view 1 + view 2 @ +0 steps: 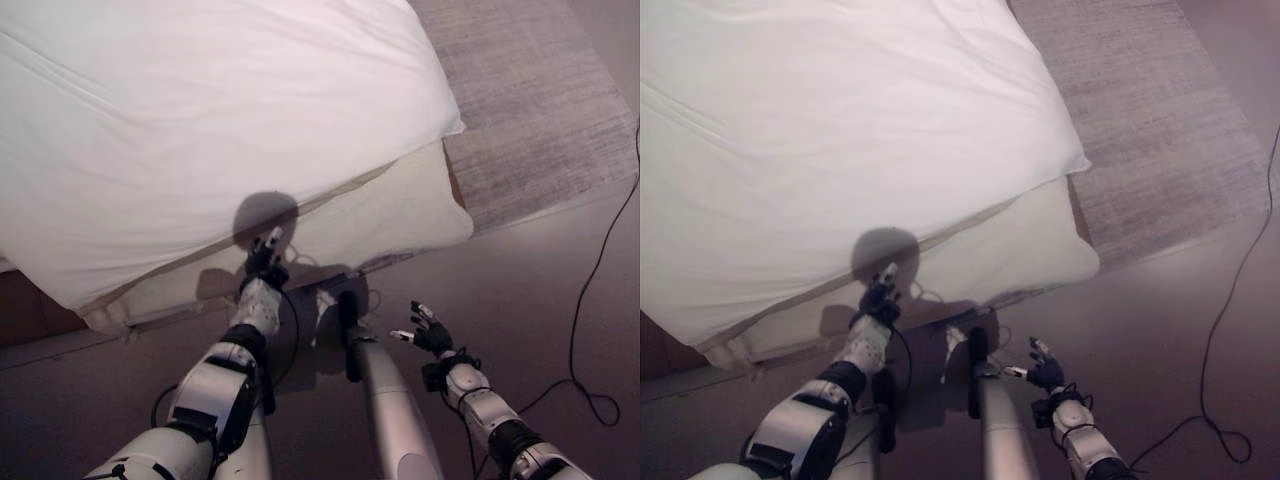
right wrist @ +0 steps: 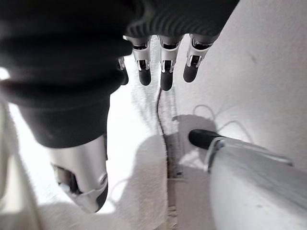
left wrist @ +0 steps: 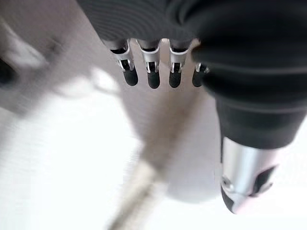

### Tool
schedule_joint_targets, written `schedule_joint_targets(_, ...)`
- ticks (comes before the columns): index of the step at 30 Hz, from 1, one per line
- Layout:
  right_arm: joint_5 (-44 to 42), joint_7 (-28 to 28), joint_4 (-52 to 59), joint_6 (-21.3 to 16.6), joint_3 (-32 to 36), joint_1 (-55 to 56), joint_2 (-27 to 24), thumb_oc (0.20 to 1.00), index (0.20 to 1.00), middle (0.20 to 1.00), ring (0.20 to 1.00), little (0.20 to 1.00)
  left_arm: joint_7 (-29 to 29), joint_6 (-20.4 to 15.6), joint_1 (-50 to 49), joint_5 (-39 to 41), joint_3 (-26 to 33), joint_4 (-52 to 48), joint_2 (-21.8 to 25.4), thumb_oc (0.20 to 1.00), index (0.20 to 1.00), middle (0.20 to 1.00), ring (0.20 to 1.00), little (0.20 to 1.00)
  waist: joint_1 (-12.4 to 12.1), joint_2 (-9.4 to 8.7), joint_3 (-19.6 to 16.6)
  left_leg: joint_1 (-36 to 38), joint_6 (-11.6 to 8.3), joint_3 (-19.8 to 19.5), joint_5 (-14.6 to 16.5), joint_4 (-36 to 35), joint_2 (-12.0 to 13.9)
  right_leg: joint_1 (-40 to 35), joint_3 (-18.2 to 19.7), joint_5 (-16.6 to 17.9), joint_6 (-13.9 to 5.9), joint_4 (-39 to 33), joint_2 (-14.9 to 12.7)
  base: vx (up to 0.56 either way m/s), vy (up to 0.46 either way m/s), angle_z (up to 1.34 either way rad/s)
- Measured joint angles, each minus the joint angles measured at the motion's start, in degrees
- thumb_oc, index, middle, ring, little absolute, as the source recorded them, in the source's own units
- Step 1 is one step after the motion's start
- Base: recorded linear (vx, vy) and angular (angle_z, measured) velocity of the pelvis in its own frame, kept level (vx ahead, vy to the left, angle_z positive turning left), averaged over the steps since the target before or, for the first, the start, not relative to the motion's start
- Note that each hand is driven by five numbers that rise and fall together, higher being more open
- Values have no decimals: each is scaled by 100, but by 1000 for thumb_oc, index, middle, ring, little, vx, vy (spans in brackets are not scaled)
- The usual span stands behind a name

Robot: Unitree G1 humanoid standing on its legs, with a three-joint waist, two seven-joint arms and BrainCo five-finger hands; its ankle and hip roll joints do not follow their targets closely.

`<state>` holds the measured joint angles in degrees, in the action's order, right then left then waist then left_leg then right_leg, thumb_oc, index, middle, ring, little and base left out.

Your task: Make the bed

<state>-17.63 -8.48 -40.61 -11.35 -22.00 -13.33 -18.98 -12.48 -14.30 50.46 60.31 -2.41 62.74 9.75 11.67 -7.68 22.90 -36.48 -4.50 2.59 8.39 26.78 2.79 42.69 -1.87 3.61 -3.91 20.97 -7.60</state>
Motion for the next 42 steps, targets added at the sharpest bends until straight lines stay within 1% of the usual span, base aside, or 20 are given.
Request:
schedule_joint_targets(1,0,-3,-5,-2,4,11,-6,1000,1000,1000,1000,1000,-48,-64,122,97,28,-4,123,1000,1000,1000,1000,1000,29,-17,-11,-18,-8,6,4,-1,18,12,0,15,7,-39,21,11,-10,-5)
schedule_joint_targets(3,-1,-4,-25,-12,3,55,-25,1000,1000,1000,1000,1000,-168,-114,233,199,30,0,151,1000,1000,1000,1000,1000,26,-24,-15,-30,-15,18,8,-12,35,36,5,25,21,-47,34,25,-12,-6)
schedule_joint_targets(8,0,0,-11,-82,-1,67,-16,1000,1000,1000,1000,1000,-226,-183,239,265,23,-38,90,1000,1000,1000,1000,1000,18,-66,-43,-79,-22,16,11,-30,35,107,5,39,43,-41,36,0,0,0)
schedule_joint_targets(10,0,1,-10,-93,-2,84,-14,1000,1000,1000,1000,1000,-258,-197,265,413,36,-90,63,1000,1000,1000,1000,1000,20,-84,-54,-93,-22,8,11,-22,36,109,2,37,43,-40,37,-4,-1,3)
schedule_joint_targets(13,1,25,-16,-99,-18,100,6,1000,1000,1000,1000,1000,-314,-427,274,661,41,-447,12,1000,1000,1000,1000,1000,8,-103,-67,-129,-21,-26,11,21,23,113,-5,35,40,-22,26,2,-2,4)
schedule_joint_targets(14,1,41,-16,-99,-20,106,8,1000,1000,1000,1000,1000,-327,-469,274,690,38,-485,3,890,890,890,890,890,7,-103,-67,-135,-21,-27,11,17,22,114,-4,32,37,-23,26,0,0,0)
schedule_joint_targets(15,0,45,-13,-99,-32,117,12,1000,1000,1000,1000,1000,-340,-553,268,739,42,-543,-32,200,200,200,200,200,-2,-104,-68,-141,-21,-29,11,27,23,113,-3,14,10,-23,26,0,0,0)
schedule_joint_targets(21,-15,49,-13,-99,-129,129,24,1000,1000,1000,1000,1000,-516,-989,260,1064,153,-832,-147,200,200,200,200,200,-15,-105,-68,-143,-17,-26,6,43,22,112,-1,43,45,-20,27,-5,2,0)
schedule_joint_targets(24,-114,49,-2,-99,-141,126,56,1000,1000,1000,1000,1000,-523,-1111,259,1075,150,-1116,-209,200,200,200,200,200,-47,-105,-68,-135,-15,-30,4,61,15,108,-1,60,52,1,20,0,0,0)
schedule_joint_targets(25,-219,46,-2,-101,-141,125,90,1000,1000,1000,1000,1000,-536,-1173,242,1082,145,-1290,-257,200,200,200,200,200,-144,-106,-67,-112,-14,-26,3,68,8,100,0,60,52,17,15,0,0,0)
schedule_joint_targets(28,-386,49,9,-121,-170,120,187,1000,1000,1000,1000,1000,-554,-1293,227,1128,145,-1534,-356,200,200,200,200,200,-169,-115,-62,-49,-14,-32,3,68,9,34,0,59,52,34,14,0,0,0)
schedule_joint_targets(30,-617,55,28,-128,-179,36,350,1000,1000,1000,1000,1000,-585,-1389,123,1200,135,-1744,-378,200,200,200,200,200,-223,-127,-53,44,-12,-39,3,43,7,-69,-2,52,50,29,9,-20,2,-2)
schedule_joint_targets(32,-1333,65,135,-145,-167,-36,506,1000,1000,1000,1000,1000,-624,-1540,-409,1308,84,-3025,-624,200,200,200,200,200,-322,-192,53,164,-19,-119,1,-17,-13,-168,-6,49,50,1,4,-17,6,1)
schedule_joint_targets(33,-1701,138,210,-239,-197,-183,681,1000,1000,1000,1000,1000,-607,-1713,-564,1310,-103,-3338,-816,200,200,200,200,200,-412,-180,158,233,-19,-172,-19,-18,-27,-276,-39,36,49,2,-1,-16,24,16)
schedule_joint_targets(34,-2117,201,179,-316,-230,-350,827,1000,1000,1000,1000,1000,-607,-1768,-595,1360,-227,-3398,-917,200,200,200,200,200,-539,-174,216,284,-24,-208,-27,-17,-46,-343,-60,29,55,3,-17,-27,30,23)
schedule_joint_targets(36,-2792,242,156,-418,-166,-581,993,1000,1000,1000,1000,1000,-590,-1800,-651,1466,-467,-3568,-978,200,200,200,200,200,-609,-130,297,326,-14,-272,-44,-26,-85,-417,-110,20,46,4,-60,-19,30,19)
schedule_joint_targets(37,-3184,279,99,-493,-206,-842,1166,1000,1000,1000,1000,1000,-584,-1833,-686,1518,-618,-3739,-980,200,200,200,200,200,-749,-92,357,335,1,-295,-62,-29,-111,-459,-141,10,20,-25,-88,-17,29,16)
schedule_joint_targets(40,-3866,312,-22,-605,-249,-1311,1492,1000,1000,1000,1000,1000,-491,-1875,-775,1584,-835,-4073,-1000,200,200,200,200,200,-921,-27,468,341,30,-357,-86,-19,-163,-521,-210,21,21,-23,-150,-13,35,16)
schedule_joint_targets(41,-4051,319,-46,-614,-244,-1401,1575,1000,1000,1000,1000,1000,-470,-1876,-839,1607,-932,-4207,-994,200,200,200,200,200,-934,-7,504,360,34,-395,-91,-23,-187,-547,-229,14,11,-24,-168,-16,28,20)
schedule_joint_targets(42,-4326,375,-56,-643,-314,-1534,1736,1000,1000,1000,1000,1000,-412,-1872,-933,1666,-1097,-4373,-988,200,200,200,200,200,-1050,43,542,372,47,-429,-119,-20,-230,-576,-250,9,-12,-16,-215,-16,28,20)
